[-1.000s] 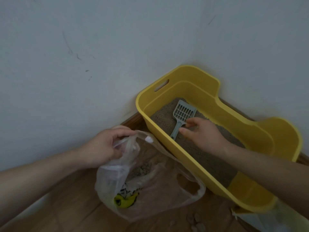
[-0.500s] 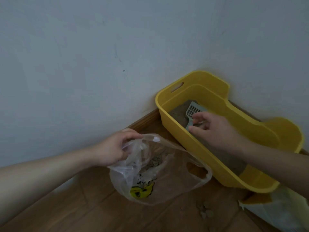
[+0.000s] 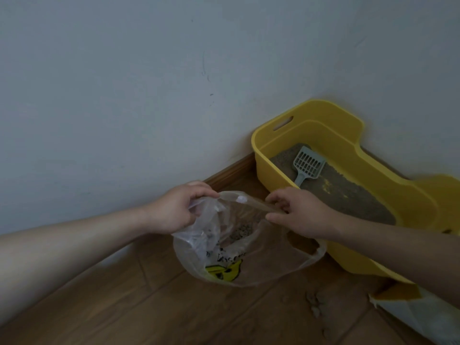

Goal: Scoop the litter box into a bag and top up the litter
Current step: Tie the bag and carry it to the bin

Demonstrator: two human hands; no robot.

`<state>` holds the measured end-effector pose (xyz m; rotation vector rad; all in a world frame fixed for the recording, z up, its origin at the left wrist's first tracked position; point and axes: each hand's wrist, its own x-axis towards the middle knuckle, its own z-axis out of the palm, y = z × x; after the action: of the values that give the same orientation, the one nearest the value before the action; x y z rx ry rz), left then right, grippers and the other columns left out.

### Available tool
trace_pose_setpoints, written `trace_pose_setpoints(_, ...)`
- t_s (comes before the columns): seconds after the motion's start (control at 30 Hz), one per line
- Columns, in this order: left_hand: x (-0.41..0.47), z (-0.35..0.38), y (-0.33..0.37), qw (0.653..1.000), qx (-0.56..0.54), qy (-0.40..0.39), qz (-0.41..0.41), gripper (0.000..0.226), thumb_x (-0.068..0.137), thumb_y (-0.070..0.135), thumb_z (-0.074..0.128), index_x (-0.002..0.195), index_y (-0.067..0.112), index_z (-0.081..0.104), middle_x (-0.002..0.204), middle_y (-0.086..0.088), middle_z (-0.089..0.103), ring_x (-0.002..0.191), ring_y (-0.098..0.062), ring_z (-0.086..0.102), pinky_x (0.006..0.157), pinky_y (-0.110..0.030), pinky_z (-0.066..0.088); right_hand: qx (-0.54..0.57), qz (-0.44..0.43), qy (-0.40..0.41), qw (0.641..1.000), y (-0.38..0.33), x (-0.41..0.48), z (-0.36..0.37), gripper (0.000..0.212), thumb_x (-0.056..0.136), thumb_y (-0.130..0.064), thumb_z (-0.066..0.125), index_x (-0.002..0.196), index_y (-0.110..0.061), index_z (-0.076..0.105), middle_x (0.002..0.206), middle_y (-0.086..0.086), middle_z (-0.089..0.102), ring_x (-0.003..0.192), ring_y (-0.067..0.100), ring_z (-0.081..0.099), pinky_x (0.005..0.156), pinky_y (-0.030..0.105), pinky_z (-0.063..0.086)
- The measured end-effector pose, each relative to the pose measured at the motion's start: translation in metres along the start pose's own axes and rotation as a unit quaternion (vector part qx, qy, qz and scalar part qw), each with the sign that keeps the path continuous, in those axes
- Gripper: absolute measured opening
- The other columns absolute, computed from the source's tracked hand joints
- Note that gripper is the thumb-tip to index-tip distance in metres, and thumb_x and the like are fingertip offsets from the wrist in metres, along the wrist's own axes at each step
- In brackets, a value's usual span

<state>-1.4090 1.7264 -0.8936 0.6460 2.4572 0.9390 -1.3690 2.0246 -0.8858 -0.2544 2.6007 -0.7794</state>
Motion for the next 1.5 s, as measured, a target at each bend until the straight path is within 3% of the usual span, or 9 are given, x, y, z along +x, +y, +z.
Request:
trace_pose_setpoints(0.13,-0.004,-0.003,-0.003,1.0,0.001,0.005,-0.017,0.06,0.078,-0.011,0.062,0.116,0.035,0.06,0.12,0.018,0.05,0.09,0.015,0.053,0.083,-0.007,0.038,-0.056,0.029,-0.076,0.995,0.004,0.009,0.014,0.057,0.091,-0.049,0.062,0.141,-0.027,0.046,0.14,-0.002,0.044,0.122,0.018,0.049,0.1,0.03,0.044)
trace_pose_setpoints(0.33,-0.012,-0.006,-0.016,0.997,0.002,0.043,-0.06,0.064,0.073,-0.017,0.06,0.11,0.035,0.061,0.097,0.004,0.06,0.074,-0.005,0.061,0.067,-0.013,0.048,-0.115,0.094,-0.137,0.979,0.015,0.022,0.025,0.054,0.093,-0.048,0.061,0.14,-0.023,0.048,0.138,0.003,0.044,0.116,0.02,0.052,0.095,0.031,0.047)
trace_pose_setpoints(0.5,-0.018,-0.006,-0.024,0.991,-0.039,0.045,-0.122,0.058,0.082,-0.012,0.06,0.115,0.035,0.061,0.086,0.001,0.067,0.061,0.001,0.062,0.051,-0.017,0.048,-0.117,0.118,-0.161,0.973,0.022,0.03,0.034,0.034,0.091,-0.045,0.065,0.117,-0.023,0.061,0.11,-0.004,0.06,0.095,0.012,0.059,0.076,0.028,0.052)
trace_pose_setpoints(0.63,-0.025,-0.008,-0.03,0.988,-0.053,0.055,-0.138,0.055,0.082,-0.006,0.065,0.116,0.038,0.062,0.094,0.008,0.071,0.079,-0.011,0.07,0.07,-0.036,0.061,-0.085,0.117,-0.152,0.978,0.024,0.03,0.028,0.033,0.09,-0.043,0.067,0.117,-0.027,0.06,0.116,-0.006,0.062,0.1,0.012,0.06,0.089,0.035,0.054)
trace_pose_setpoints(0.8,-0.03,-0.01,-0.029,0.986,-0.052,0.055,-0.147,0.056,0.08,0.004,0.072,0.127,0.032,0.06,0.111,0.012,0.068,0.099,-0.006,0.066,0.089,-0.034,0.056,-0.04,0.106,-0.122,0.986,0.017,0.019,0.017,0.06,0.089,-0.043,0.069,0.141,-0.024,0.045,0.138,-0.003,0.055,0.121,0.018,0.056,0.1,0.035,0.049)
trace_pose_setpoints(1.0,-0.029,-0.013,-0.007,0.979,-0.117,0.059,-0.157,0.069,0.07,-0.014,0.07,0.117,0.034,0.059,0.102,0.015,0.069,0.088,0.001,0.067,0.071,-0.017,0.053,0.035,0.069,-0.084,0.993,-0.002,-0.001,0.006,0.057,0.089,-0.034,0.072,0.14,-0.027,0.047,0.139,-0.008,0.053,0.125,0.012,0.053,0.099,0.028,0.047)
trace_pose_setpoints(1.17,-0.025,-0.015,0.02,0.976,-0.12,0.097,-0.154,0.069,0.069,-0.013,0.071,0.12,0.032,0.058,0.112,0.005,0.059,0.089,-0.018,0.068,0.064,-0.026,0.053,0.077,0.046,-0.054,0.995,-0.019,-0.015,-0.01,0.04,0.089,-0.026,0.072,0.125,-0.035,0.055,0.113,-0.012,0.059,0.084,0.005,0.061,0.066,0.02,0.047)
trace_pose_setpoints(1.37,-0.013,-0.024,0.071,0.976,-0.126,0.147,-0.096,0.064,0.069,-0.018,0.063,0.117,0.025,0.06,0.116,0.006,0.055,0.098,-0.012,0.062,0.053,-0.025,0.054,0.177,0.018,0.018,0.984,-0.04,-0.027,-0.034,0.024,0.084,-0.019,0.076,0.102,-0.03,0.065,0.092,-0.004,0.071,0.077,0.01,0.067,0.068,0.029,0.056)
trace_pose_setpoints(1.5,-0.004,-0.035,0.101,0.977,-0.118,0.173,-0.032,0.053,0.07,-0.016,0.066,0.104,0.024,0.064,0.106,0.004,0.061,0.093,-0.012,0.065,0.053,-0.02,0.052,0.211,-0.011,0.059,0.976,-0.055,-0.029,-0.055,0.016,0.083,-0.016,0.077,0.091,-0.022,0.066,0.067,-0.003,0.062,0.056,0.007,0.053,0.053,0.026,0.044)
